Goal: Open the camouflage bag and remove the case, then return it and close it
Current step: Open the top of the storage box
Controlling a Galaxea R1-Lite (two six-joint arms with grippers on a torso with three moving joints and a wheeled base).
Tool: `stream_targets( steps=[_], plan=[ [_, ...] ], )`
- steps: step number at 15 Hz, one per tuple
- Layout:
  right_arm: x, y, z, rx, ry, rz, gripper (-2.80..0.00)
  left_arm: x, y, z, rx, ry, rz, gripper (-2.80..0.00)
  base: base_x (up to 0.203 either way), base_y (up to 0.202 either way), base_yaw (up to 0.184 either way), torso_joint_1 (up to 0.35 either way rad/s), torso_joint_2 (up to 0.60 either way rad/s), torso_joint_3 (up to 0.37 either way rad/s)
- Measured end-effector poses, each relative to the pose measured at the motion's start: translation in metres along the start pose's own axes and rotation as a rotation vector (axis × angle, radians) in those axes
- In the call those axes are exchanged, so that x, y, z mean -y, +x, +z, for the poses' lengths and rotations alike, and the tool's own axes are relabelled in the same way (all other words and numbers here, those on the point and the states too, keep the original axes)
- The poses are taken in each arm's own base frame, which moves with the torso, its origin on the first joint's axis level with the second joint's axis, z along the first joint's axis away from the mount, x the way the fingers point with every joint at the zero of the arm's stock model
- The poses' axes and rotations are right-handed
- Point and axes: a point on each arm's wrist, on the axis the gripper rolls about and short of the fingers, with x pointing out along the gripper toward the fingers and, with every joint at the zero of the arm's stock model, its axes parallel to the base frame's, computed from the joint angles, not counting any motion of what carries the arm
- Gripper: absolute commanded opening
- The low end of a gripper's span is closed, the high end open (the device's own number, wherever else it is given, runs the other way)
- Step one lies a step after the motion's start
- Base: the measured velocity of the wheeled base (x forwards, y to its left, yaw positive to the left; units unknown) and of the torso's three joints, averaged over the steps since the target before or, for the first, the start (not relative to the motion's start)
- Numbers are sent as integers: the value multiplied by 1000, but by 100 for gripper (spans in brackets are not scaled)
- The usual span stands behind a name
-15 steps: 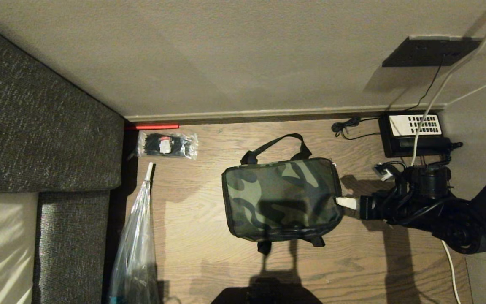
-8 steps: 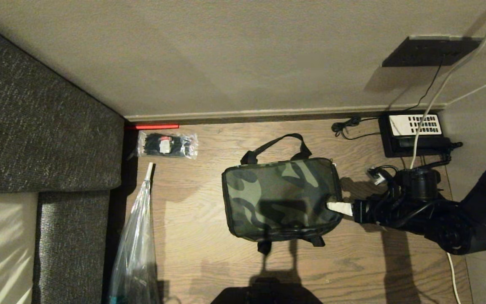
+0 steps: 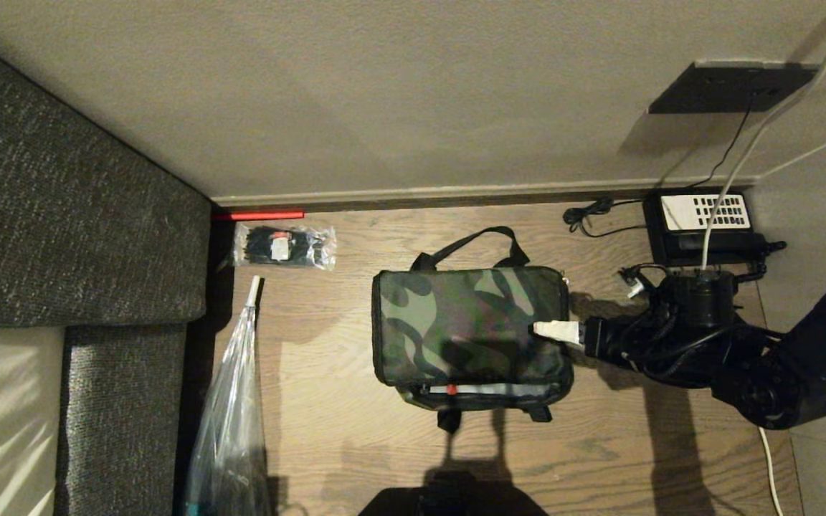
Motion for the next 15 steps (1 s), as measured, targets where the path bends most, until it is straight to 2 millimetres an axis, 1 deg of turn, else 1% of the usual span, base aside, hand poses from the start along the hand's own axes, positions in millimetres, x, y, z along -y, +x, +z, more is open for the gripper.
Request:
stream_targets(
  steps=[5, 7, 10, 12, 15],
  plan=[
    [-25, -3, 31, 84, 174, 77, 0, 0, 0, 0, 0, 0, 0, -280, 0, 0, 0, 0, 0, 0],
    [-29, -6, 32, 88, 118, 81, 0, 0, 0, 0, 0, 0, 0, -280, 0, 0, 0, 0, 0, 0],
    [-23, -10, 19, 49, -31, 42, 0, 0, 0, 0, 0, 0, 0, -280, 0, 0, 0, 0, 0, 0],
    [-10, -10, 4, 10, -168, -20, 0, 0, 0, 0, 0, 0, 0, -280, 0, 0, 0, 0, 0, 0],
    [4, -6, -6, -11, -236, -97, 0, 0, 0, 0, 0, 0, 0, -280, 0, 0, 0, 0, 0, 0]
  ],
)
